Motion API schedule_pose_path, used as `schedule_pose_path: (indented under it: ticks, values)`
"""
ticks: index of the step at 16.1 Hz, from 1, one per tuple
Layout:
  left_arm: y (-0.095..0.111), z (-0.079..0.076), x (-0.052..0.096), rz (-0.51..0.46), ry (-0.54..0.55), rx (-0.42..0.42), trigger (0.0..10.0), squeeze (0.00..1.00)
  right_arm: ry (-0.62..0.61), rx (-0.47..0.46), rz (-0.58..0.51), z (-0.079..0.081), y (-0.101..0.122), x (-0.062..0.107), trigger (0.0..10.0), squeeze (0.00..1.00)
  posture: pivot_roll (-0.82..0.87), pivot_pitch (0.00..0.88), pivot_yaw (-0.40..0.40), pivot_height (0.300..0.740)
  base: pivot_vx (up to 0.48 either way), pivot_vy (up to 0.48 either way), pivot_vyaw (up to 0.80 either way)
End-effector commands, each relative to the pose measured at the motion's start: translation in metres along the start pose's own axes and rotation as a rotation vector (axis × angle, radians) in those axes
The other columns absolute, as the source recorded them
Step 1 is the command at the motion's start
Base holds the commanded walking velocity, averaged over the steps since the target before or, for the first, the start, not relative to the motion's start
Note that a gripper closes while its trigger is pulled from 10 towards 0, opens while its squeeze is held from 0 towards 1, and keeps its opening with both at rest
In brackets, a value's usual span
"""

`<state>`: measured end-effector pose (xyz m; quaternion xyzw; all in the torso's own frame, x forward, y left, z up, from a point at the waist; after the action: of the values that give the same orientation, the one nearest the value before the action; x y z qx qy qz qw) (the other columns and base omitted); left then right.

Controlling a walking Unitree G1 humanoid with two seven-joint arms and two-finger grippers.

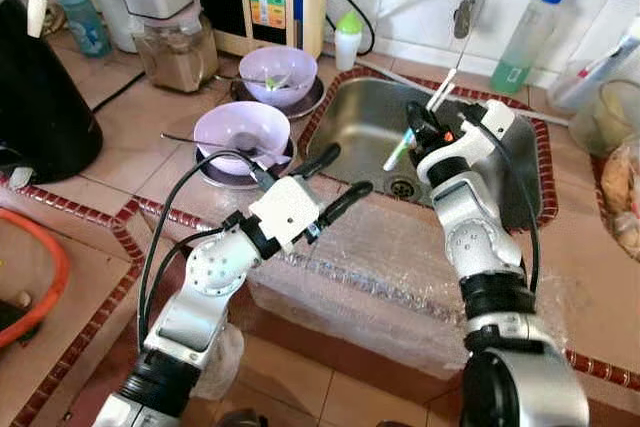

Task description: Kitchen organization

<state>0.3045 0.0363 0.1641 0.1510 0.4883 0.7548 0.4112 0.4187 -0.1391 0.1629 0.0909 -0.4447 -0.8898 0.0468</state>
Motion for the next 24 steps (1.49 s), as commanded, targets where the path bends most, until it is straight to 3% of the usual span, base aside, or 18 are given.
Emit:
schedule_pose_path:
  ticks: [1, 2, 3, 4, 8, 10, 13, 17, 19, 22, 24]
  values:
    - [0.006, -0.003, 0.0, 0.002, -0.042, 0.005, 10.0, 1.0, -0.029, 0.085, 0.013, -0.004, 0.0, -0.006, 1.9, 0.0, 0.06, 0.049, -0.015, 0.74, 0.0, 0.0, 0.0]
    - [0.007, -0.004, 0.0, 0.01, -0.058, 0.011, 10.0, 1.0, -0.038, 0.119, 0.023, -0.006, -0.002, -0.008, 3.7, 0.0, 0.07, 0.052, -0.016, 0.74, 0.0, 0.0, 0.0]
    - [0.009, -0.003, 0.0, 0.016, -0.07, 0.011, 10.0, 1.0, -0.06, 0.186, 0.046, -0.01, -0.008, -0.009, 10.0, 0.64, 0.08, 0.055, -0.023, 0.74, 0.0, 0.0, 0.0]
    - [0.009, -0.004, 0.0, 0.02, -0.075, 0.02, 10.0, 1.0, -0.061, 0.208, 0.053, -0.01, -0.011, -0.009, 10.0, 1.0, 0.08, 0.055, -0.026, 0.74, 0.0, 0.0, 0.0]
    - [0.001, -0.015, 0.006, 0.103, -0.157, 0.075, 10.0, 1.0, -0.05, 0.297, 0.095, -0.013, -0.03, -0.006, 10.0, 1.0, 0.09, 0.053, -0.034, 0.74, 0.0, 0.0, 0.0]
    - [-0.005, -0.02, 0.008, 0.128, -0.187, 0.076, 10.0, 1.0, 0.006, 0.407, 0.098, -0.004, -0.034, -0.006, 10.0, 1.0, 0.08, 0.052, -0.03, 0.74, 0.0, 0.0, 0.0]
    - [-0.008, -0.023, 0.009, 0.151, -0.211, 0.086, 10.0, 1.0, 0.023, 0.442, 0.08, 0.0, -0.035, -0.006, 10.0, 1.0, 0.08, 0.052, -0.03, 0.74, 0.0, 0.0, 0.0]
    - [-0.012, -0.021, 0.007, 0.179, -0.22, 0.089, 10.0, 1.0, 0.059, 0.591, 0.035, 0.0, -0.024, -0.004, 10.0, 1.0, 0.06, 0.033, -0.02, 0.74, 0.0, 0.0, 0.0]
    - [-0.009, -0.014, 0.005, 0.163, -0.178, 0.076, 10.0, 1.0, 0.072, 0.702, 0.016, -0.001, -0.018, -0.002, 10.0, 1.0, 0.06, 0.022, -0.019, 0.74, 0.0, 0.0, 0.0]
    - [0.008, 0.009, 0.002, 0.076, -0.029, 0.059, 10.0, 1.0, 0.131, 0.938, -0.055, 0.001, 0.001, 0.003, 10.0, 1.0, 0.05, 0.006, -0.014, 0.74, 0.0, 0.0, 0.0]
    - [0.015, 0.019, 0.009, 0.038, 0.08, 0.025, 10.0, 1.0, 0.167, 0.937, -0.048, -0.003, -0.003, 0.016, 10.0, 1.0, 0.04, 0.0, -0.018, 0.74, 0.0, 0.0, 0.0]
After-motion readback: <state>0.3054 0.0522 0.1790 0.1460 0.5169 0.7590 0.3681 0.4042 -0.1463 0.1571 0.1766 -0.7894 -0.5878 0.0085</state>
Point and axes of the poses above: a point about 5 cm out from each wrist's last joint towards the gripper, its own x axis pointing back from the gripper into the wrist, its own y axis along the axis of the wrist's last joint, z = x × y, the point moved 5 cm from there along -x, pointing out of the wrist towards the gripper, and after that the axes turned 3 degrees about -x, right-handed, at the moved point
